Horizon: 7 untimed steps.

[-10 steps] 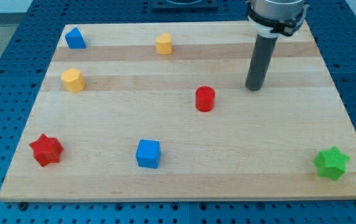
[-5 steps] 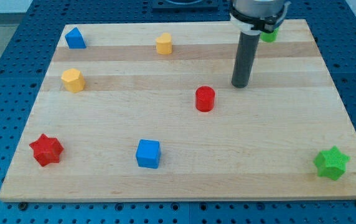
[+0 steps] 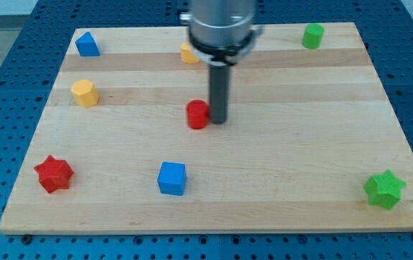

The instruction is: Move red circle closer to yellow hexagon

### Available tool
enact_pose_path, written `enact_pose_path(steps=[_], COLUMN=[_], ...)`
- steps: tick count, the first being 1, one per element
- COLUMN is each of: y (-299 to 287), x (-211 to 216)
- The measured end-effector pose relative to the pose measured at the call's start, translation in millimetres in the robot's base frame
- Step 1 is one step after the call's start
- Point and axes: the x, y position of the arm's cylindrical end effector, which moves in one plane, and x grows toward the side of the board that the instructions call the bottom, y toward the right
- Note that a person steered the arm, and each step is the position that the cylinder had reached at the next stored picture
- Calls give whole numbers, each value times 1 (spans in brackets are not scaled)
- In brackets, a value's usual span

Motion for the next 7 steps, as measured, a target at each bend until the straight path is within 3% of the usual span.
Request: enact_pose_path(steps=[2, 4, 5, 6, 7], y=[-32, -44, -77, -128, -119], x=[-11, 7, 6, -14, -20])
